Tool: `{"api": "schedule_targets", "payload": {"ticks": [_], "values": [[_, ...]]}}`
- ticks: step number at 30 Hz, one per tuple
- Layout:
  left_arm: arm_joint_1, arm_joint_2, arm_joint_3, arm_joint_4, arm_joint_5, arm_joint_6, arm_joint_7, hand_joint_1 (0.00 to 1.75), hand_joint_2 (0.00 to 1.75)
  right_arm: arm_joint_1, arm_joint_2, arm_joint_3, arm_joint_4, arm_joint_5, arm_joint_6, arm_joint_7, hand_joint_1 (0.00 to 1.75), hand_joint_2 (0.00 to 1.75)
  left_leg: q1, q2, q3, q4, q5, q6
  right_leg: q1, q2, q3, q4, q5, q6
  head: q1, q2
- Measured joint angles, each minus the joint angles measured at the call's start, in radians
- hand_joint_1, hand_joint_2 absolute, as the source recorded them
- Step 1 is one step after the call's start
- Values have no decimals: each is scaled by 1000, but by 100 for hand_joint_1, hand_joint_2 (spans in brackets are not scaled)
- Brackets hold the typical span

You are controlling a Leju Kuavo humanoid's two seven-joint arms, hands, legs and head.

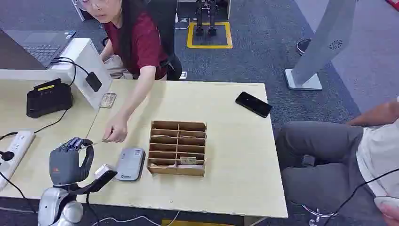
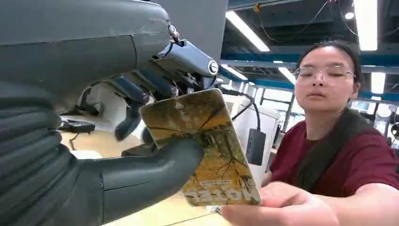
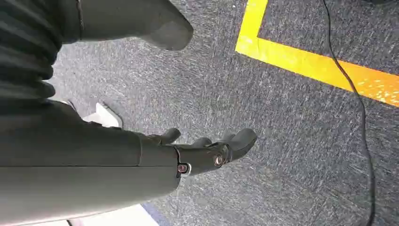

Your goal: Pass the card to the sensor for recognition and then transmit it.

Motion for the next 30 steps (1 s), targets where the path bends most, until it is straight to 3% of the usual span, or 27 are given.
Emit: {"api": "schedule_targets", "payload": {"ticks": [8,14,18,20,24,30], "values": [[-2,1,-25,2,58,0,7,175,175,0,0,-4,0,4,1,-12,0,175,0,0,0,0,0,0,0,0,0,0,0,0,0,0],[12,1,-39,-8,207,-15,-61,175,175,0,0,-5,0,20,1,-19,0,175,0,0,0,0,0,0,0,0,0,0,0,0,0,0],[20,1,-39,-24,231,-35,-81,175,175,0,0,-8,0,33,-3,-26,0,175,0,0,0,0,0,0,0,0,0,0,0,0,0,0],[20,1,-39,-31,274,-74,-90,175,175,0,0,-9,0,34,-5,-26,0,175,0,0,0,0,0,0,0,0,0,0,0,0,0,0],[20,-4,-39,-49,432,-242,-93,175,175,0,1,-15,0,34,-3,-31,0,175,0,0,0,0,0,0,0,0,0,0,0,0,0,0],[20,-10,-39,-66,469,-283,-93,175,175,0,2,-26,0,34,-3,-34,0,175,0,0,0,0,0,0,0,0,0,0,0,0,0,0]]}}
